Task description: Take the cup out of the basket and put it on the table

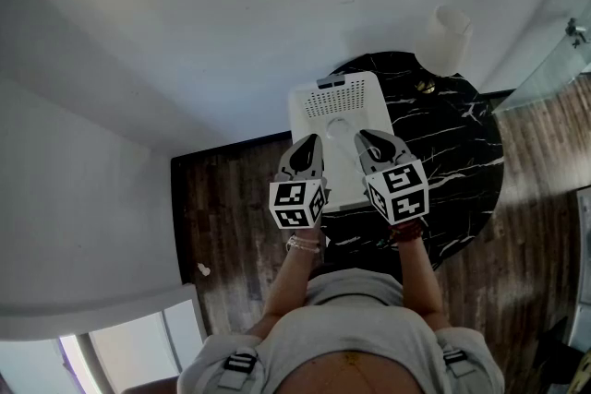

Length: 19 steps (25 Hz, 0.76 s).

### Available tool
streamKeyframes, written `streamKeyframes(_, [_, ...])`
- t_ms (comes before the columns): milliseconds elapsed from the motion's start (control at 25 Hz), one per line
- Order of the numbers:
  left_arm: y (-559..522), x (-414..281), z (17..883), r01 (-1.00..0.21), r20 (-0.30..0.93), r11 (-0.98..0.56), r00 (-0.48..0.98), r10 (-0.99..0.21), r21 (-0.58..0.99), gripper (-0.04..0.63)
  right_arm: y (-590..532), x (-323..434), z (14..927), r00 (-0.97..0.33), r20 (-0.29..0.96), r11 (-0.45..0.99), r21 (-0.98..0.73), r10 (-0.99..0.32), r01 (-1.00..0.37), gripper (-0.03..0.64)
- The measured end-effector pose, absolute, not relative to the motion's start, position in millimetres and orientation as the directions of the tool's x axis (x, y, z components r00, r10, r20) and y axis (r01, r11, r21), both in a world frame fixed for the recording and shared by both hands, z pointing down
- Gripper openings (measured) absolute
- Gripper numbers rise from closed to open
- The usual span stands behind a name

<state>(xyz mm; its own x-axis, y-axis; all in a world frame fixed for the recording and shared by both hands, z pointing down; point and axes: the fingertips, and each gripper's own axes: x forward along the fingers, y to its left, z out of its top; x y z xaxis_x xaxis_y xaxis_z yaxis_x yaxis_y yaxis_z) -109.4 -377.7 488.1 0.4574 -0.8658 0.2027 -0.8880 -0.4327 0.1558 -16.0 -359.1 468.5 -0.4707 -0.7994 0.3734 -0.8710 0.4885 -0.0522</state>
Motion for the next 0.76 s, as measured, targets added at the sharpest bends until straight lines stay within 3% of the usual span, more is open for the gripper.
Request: streamKeyframes(760, [-377.0,-106.0,485.2,-0.885,0.200,-0.441,0.464,-0.863,0.151,0.006,-357.0,-12.8,468.8,-0.468,0.381,0.485,-0.057,-0.798,-0.873,0.029])
